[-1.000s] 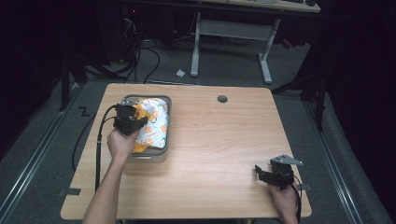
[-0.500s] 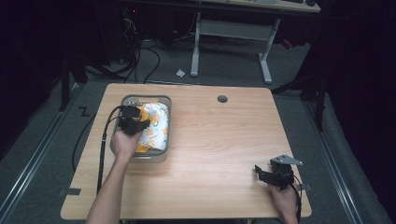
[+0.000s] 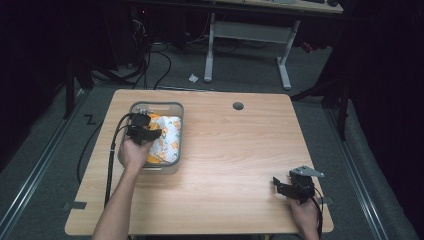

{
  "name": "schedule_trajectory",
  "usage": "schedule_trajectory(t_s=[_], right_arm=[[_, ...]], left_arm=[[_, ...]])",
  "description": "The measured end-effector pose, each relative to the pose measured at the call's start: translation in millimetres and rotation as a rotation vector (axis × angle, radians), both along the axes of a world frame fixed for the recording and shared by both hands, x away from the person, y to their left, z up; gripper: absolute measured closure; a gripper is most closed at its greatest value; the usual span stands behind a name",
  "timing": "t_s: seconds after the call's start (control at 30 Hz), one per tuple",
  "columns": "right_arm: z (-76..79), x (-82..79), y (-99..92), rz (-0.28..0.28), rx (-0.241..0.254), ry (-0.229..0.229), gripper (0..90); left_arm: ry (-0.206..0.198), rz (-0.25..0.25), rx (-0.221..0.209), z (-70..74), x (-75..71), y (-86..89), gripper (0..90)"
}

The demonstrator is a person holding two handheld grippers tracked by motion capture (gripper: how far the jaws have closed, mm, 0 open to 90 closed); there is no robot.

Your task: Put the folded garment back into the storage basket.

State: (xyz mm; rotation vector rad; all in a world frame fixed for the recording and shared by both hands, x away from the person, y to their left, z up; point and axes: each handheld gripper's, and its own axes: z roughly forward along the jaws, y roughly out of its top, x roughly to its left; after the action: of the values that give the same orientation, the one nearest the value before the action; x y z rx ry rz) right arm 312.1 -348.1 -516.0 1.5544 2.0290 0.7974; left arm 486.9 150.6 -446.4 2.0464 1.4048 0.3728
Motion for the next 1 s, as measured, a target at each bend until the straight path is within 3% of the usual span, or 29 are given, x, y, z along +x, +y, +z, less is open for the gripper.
schedule_trajectory(t_s=[0.17, 0.63, 0.77, 1.0], right_arm=[[0.0, 0.0, 0.0, 0.000, 0.000, 0.000, 27.9], [0.0, 0.1, 0.1, -0.001, 0.000, 0.000, 27.9], [-0.1, 0.1, 0.1, 0.004, 0.000, -0.001, 27.9], [-0.1, 0.3, 0.0, -0.002, 0.000, -0.001, 27.8]], left_arm=[[-0.049, -0.005, 0.000, 8.4, -6.6, -0.1, 52.9], [-0.166, -0.065, -0.111, 40.6, -40.8, -13.3, 43.2], [-0.185, -0.072, -0.159, 44.1, -49.5, -15.0, 41.5], [-0.228, -0.090, -0.187, 50.9, -66.3, -14.7, 40.6]])
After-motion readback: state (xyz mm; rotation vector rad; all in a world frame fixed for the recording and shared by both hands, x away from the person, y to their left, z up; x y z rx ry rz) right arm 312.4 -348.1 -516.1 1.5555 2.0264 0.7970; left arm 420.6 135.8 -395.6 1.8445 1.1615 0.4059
